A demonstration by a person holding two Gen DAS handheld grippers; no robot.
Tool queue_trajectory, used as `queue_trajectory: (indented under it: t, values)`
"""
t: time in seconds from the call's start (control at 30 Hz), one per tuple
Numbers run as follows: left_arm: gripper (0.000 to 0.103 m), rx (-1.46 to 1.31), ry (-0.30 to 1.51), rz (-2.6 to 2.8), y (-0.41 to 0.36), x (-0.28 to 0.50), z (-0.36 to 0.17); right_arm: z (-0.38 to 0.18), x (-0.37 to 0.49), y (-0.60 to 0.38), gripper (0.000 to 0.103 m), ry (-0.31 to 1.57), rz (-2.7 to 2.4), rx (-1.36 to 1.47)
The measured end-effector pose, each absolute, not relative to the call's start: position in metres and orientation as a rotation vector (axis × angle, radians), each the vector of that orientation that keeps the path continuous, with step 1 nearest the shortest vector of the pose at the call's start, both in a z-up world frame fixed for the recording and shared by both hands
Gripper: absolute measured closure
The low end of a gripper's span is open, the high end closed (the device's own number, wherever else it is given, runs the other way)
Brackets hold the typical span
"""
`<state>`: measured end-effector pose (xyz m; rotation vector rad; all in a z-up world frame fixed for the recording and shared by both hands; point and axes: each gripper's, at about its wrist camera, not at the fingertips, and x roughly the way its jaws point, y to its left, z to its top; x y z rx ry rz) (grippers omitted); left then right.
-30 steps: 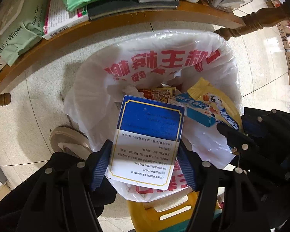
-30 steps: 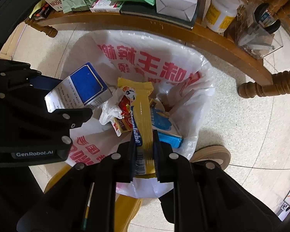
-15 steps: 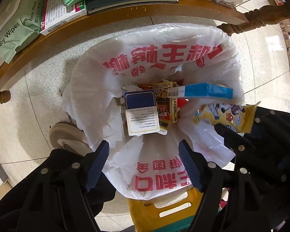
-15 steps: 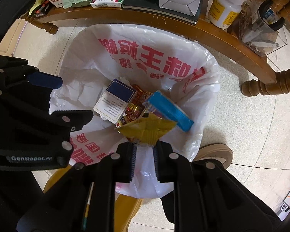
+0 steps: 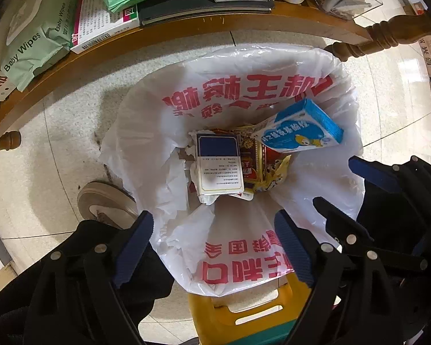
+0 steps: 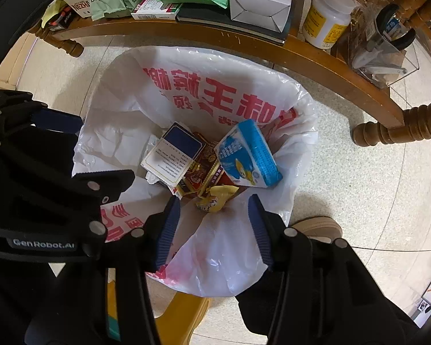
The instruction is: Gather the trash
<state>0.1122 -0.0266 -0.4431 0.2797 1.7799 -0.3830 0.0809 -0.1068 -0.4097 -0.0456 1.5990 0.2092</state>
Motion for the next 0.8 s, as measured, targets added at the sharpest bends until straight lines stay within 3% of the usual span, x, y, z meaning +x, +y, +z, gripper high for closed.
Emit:
queue_trajectory:
  t: [0.23,0.3,0.53,0.8]
  values:
    - [0.018,0.268,1.768,-0.365,-0.021,0.110,-0.437,-0.404,0.078,-0.106,0.051,1.587,0.211,-0.043]
    - [0.018,0.277,1.765,-0.357,-0.020,0.107,-0.436,-0.402,0.077,-0.106,0.044,1.584,0.208,-0.041]
    - [0.016,0.301,1.738,-0.322,-0.020,0.093,-0.429,-0.397,0.064,-0.107,0.042,1.598,0.190,-0.029]
    - [0.016,0.249,1.605,-0.255,-0.011,0.080,-0.383,-0.363,0.056,-0.119,0.034,1.515,0.092,-0.018]
